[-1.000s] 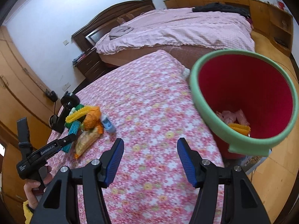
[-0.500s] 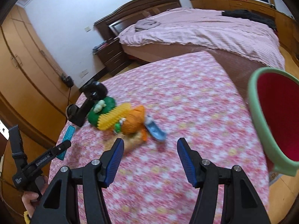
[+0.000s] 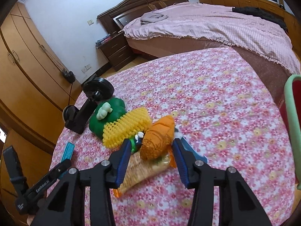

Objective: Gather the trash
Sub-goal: 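Grasp the orange knitted item with the right tool, then carry the medicine box and orange item in both tools over the bucket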

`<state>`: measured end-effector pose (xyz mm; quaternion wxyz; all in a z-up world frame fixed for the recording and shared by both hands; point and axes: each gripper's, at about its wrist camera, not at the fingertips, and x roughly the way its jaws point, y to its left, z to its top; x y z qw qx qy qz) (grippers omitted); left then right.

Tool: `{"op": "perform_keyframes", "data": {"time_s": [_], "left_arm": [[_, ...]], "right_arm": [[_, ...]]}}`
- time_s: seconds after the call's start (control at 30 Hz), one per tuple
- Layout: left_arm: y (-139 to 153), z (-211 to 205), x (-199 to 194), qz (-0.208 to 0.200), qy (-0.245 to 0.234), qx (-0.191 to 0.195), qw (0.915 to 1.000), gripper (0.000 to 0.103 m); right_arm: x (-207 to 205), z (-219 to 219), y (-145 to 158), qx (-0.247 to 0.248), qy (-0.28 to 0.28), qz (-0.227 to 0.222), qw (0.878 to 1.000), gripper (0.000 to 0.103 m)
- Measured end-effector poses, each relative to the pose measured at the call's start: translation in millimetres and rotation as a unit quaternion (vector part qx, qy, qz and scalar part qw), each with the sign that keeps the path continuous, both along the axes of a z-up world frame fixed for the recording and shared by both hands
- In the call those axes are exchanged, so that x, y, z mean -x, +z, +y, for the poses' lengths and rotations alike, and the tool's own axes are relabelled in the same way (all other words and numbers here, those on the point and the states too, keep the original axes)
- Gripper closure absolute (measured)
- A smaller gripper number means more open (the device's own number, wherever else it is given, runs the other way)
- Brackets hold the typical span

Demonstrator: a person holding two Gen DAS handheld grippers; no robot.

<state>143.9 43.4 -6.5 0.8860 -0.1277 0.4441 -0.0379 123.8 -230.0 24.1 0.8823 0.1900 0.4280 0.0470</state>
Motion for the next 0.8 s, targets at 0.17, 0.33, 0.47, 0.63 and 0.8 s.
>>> {"op": "perform_keyframes", "data": {"time_s": [0.17, 0.33, 0.47, 0.63, 0.8], "left_arm": [[-0.5, 0.5, 1.3, -0.001, -0.001, 0.004, 1.0, 0.046], [3.2, -0.9, 8.3, -0.005, -0.004, 0.007, 1.0, 0.046], [8.2, -5.0, 14.2, -0.011, -0.01, 0.009, 0.9999, 0.046], [16.5, -12.3, 22.2, -0.018, -0.021, 0.012, 0.9995, 0.046], [28.3, -20.0, 33.1, -0.032, -0.036, 0.014, 0.9987, 0.046]], "right_arm": [[-1.0, -1.6, -6.5, -0.001, -0.006, 0.0, 1.0, 0.071], [8.7, -5.1, -4.9, -0.007, -0.009, -0.011, 1.0, 0.075], [22.8, -7.1, 4.1, -0.014, -0.011, -0.03, 0.999, 0.075], [44.2, -9.3, 19.4, -0.015, -0.017, -0.053, 0.998, 0.076], [65.2, -13.7, 33.1, -0.014, -0.022, -0.071, 0.997, 0.076]]}}
